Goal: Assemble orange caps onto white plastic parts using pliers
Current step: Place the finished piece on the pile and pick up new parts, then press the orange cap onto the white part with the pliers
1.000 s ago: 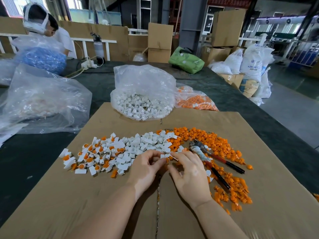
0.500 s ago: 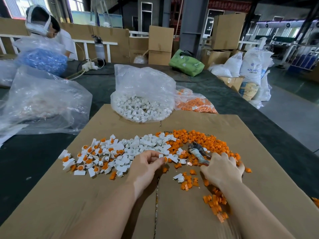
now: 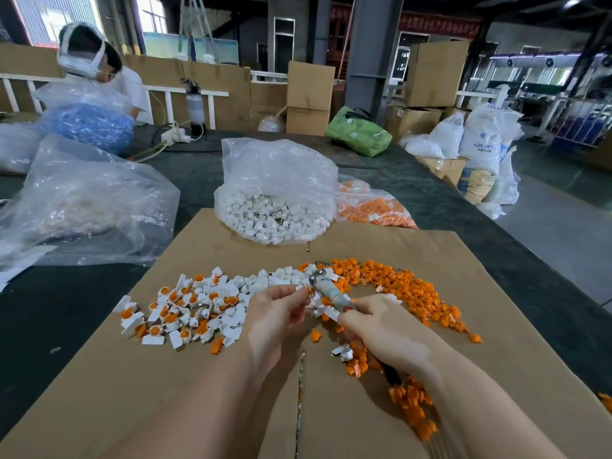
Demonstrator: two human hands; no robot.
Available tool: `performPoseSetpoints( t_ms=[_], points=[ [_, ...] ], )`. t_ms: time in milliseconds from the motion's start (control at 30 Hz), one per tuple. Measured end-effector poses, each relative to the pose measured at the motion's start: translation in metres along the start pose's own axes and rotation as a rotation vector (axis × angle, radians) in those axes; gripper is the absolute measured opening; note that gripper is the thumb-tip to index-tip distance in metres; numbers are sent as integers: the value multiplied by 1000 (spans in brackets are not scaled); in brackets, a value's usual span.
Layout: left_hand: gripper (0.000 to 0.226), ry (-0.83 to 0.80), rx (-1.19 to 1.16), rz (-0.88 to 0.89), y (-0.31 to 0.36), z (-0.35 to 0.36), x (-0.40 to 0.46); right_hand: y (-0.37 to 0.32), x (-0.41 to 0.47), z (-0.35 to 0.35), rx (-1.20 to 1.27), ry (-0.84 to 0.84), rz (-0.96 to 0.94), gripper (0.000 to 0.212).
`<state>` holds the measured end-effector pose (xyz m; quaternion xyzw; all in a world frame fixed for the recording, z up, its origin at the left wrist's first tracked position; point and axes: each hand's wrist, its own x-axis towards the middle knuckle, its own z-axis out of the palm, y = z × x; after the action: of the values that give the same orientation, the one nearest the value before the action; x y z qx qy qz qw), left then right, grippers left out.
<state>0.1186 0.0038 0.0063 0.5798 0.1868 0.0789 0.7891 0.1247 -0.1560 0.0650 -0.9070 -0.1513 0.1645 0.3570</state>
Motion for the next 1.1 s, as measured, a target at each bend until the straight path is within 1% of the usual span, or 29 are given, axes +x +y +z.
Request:
performPoseSetpoints(
  t_ms=[67,167,267,500,633,833,933,1100],
  points=[
    [17,22,-1,4,3,-1,2,-3,-3,-2,69,-66,38,22],
    [12,43,-5,-10,4,-3,6,-6,-4,-2,128,-135,92,24],
    [10,59,3,-25,3,-2,8,-8,-4,0,154,-154,123,22],
    [3,85,-23,-40,6,-2,10,-11,-6,0,149,-190,123,17],
    [5,93,-27,-40,7,1,9,-12,-5,4,31,-151,78,13],
    [9,104,-21,-40,5,3,5,-10,-4,9,-137,-80,15,15],
    [2,105,5,-30,4,3,3,-9,-4,11,-185,-54,-9,19],
    [3,101,37,-31,3,5,-1,-1,-5,15,-223,0,-36,24]
  ],
)
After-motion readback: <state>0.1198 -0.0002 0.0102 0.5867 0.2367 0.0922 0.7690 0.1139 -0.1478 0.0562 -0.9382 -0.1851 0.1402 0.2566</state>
